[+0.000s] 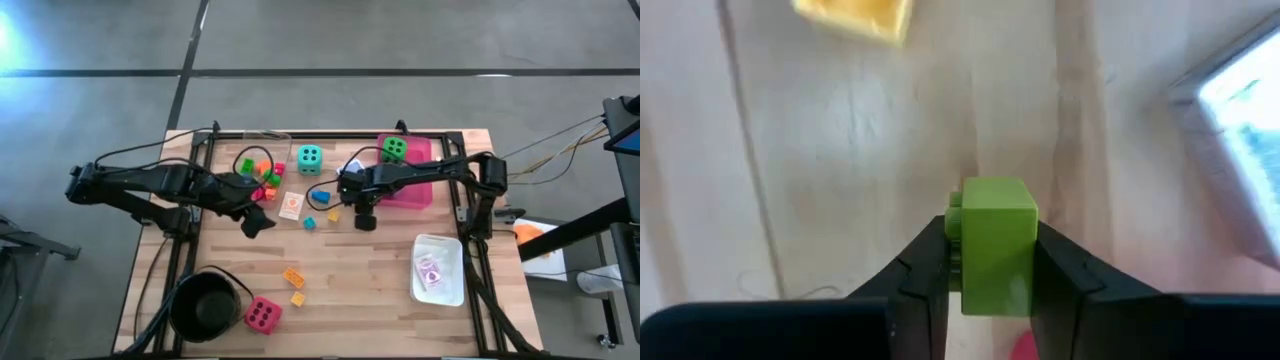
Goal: Pick & Place Toys
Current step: Put the green game piece into the transparent bin
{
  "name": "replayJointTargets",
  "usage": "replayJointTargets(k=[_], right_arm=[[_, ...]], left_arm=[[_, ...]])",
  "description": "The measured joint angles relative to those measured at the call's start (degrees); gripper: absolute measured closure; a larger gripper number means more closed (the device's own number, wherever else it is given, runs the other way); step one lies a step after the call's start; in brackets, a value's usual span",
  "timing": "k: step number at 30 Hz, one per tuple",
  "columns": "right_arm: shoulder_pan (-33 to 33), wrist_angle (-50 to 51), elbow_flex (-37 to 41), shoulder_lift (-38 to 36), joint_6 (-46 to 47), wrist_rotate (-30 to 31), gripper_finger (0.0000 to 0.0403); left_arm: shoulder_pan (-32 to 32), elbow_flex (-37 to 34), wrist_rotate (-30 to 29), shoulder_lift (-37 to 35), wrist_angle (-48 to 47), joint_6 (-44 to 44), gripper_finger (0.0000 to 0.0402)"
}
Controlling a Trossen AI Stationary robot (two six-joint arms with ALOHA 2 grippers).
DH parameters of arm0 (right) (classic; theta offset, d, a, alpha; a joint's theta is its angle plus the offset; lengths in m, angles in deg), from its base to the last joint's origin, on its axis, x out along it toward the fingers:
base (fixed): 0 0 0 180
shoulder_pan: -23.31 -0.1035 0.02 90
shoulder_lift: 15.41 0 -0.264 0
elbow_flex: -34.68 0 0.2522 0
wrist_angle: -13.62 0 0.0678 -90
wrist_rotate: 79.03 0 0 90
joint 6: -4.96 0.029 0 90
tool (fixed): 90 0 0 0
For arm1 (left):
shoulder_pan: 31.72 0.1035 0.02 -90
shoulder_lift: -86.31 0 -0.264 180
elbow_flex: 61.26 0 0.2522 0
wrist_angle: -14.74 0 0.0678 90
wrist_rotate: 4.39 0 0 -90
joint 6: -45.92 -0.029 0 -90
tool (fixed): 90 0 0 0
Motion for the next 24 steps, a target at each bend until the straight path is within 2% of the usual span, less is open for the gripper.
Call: replayJointTargets(k=[7, 13, 21, 24], right_arm=[[-0.3, -1.3, -2.6, -9.0, 1.9, -3.4, 0.0318], [-1.5, -12.2, -3.4, -18.5, 5.2, -8.4, 0.0318], [-8.1, -26.8, -3.8, -25.7, 4.0, -8.6, 0.0318], [-10.5, -30.4, -4.9, -26.4, 5.3, -5.5, 0.0318]], left_arm=[[0.0, 0.0, 0.0, -0.5, 7.1, 0.5, 0.0035], [0.2, -0.1, -1.8, 0.0, 25.0, 1.5, 0.0035], [3.7, -0.1, -1.9, 4.6, 42.8, 10.6, 0.0035], [4.4, 0.0, -0.5, 6.7, 47.5, 11.8, 0.0035]])
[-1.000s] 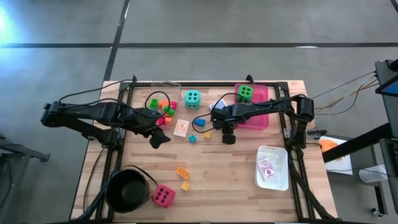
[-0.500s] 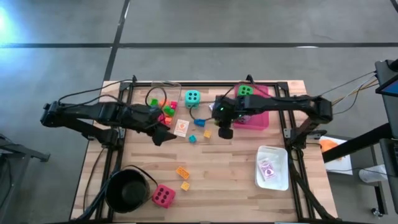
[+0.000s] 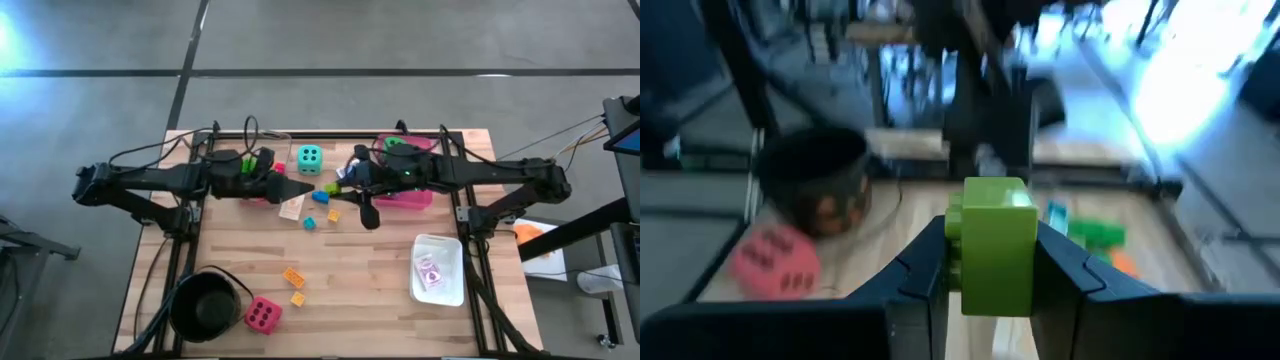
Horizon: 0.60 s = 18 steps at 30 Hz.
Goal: Pick & Place Toys
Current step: Put the green game piece into the transparent bin
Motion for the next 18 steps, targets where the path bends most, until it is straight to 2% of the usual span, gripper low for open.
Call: replayJointTargets(k=[4, 18], right_arm=[[-1.3, -2.2, -1.6, -0.3, 1.3, 2.9, 0.0318], [-3.1, -6.7, -3.4, 0.4, -0.8, 3.1, 0.0318]], left_arm=[[0.2, 0.0, 3.7, 2.9, 8.1, 0.7, 0.0035], [0.9, 0.1, 5.1, 7.5, 21.8, 5.3, 0.0035]])
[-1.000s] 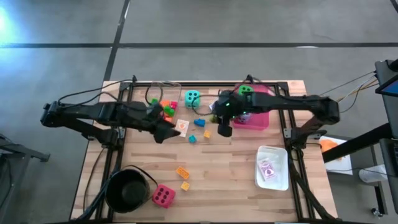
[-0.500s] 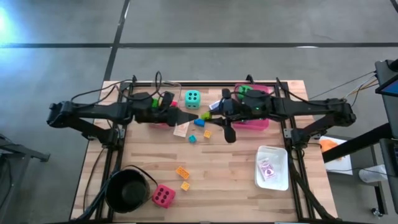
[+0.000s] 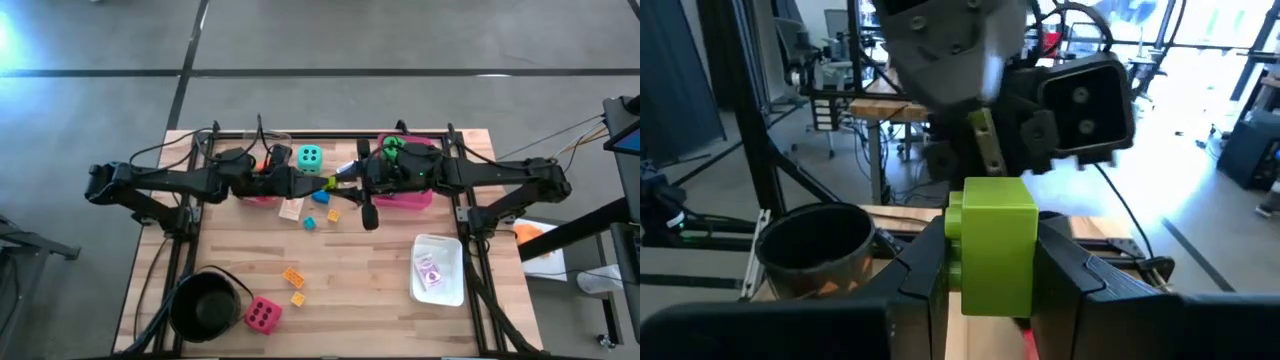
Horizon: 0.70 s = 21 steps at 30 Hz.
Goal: Pick & Place Toys
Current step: Put the green game piece into the transparent bin
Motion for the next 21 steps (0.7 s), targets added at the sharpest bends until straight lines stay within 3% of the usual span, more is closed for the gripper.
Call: replayJointTargets(k=[7, 21], right_arm=[[0.0, -2.9, 0.0, 0.9, -3.2, 0.0, 0.0318], [0.0, -3.2, 0.0, 1.6, -8.0, 1.9, 0.0318]], left_arm=[[0.1, 0.0, 0.7, 0.0, 0.2, 2.6, 0.0053], [0.4, -0.1, 1.6, 0.0, 0.0, 4.5, 0.0211]])
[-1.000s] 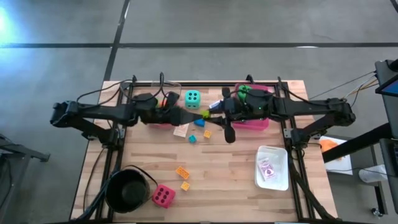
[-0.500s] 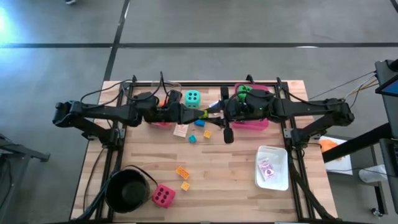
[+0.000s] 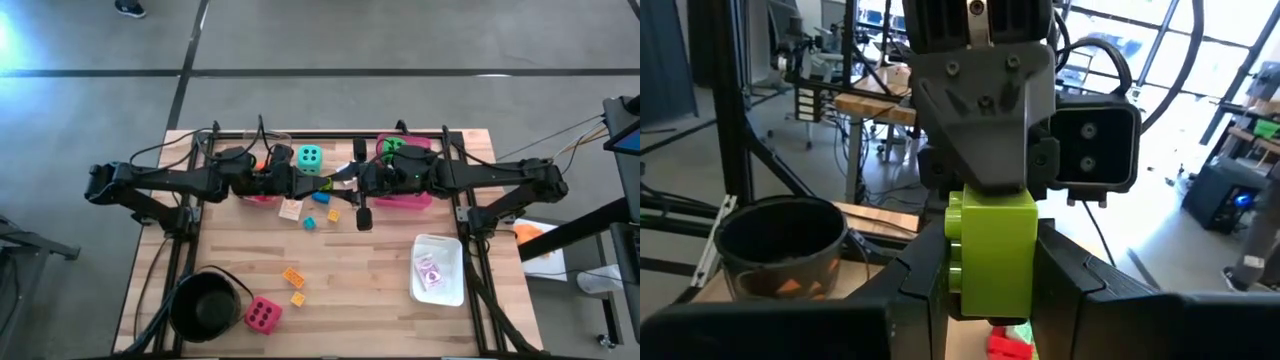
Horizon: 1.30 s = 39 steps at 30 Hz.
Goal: Pick & Place Toys
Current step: Put the green game piece into the transparent bin
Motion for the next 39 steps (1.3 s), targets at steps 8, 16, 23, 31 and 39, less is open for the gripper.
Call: replayJointTargets(k=[8, 16, 23, 31, 39], right_arm=[[0.0, -0.2, 0.0, 0.0, -2.0, 0.7, 0.0318], [0.1, 0.0, 0.0, 0.0, -1.1, 1.5, 0.0293], [0.2, 0.7, 0.0, 0.0, 1.0, 5.9, 0.0129], [0.2, 3.9, 0.0, -0.1, 4.7, 13.0, 0.0044], [0.2, 10.9, 0.0, -1.8, 11.3, 16.1, 0.0039]], left_arm=[[0.4, 0.0, 0.2, 0.0, 0.2, 0.1, 0.0263], [0.7, 0.0, 0.2, 0.0, 0.2, 0.1, 0.0263], [1.2, 0.0, 1.2, -0.1, 0.4, 0.0, 0.0264], [5.2, 0.1, 6.5, -1.9, -2.5, -1.4, 0.0264], [14.3, 0.1, 4.6, -8.7, -27.0, -10.8, 0.0264]])
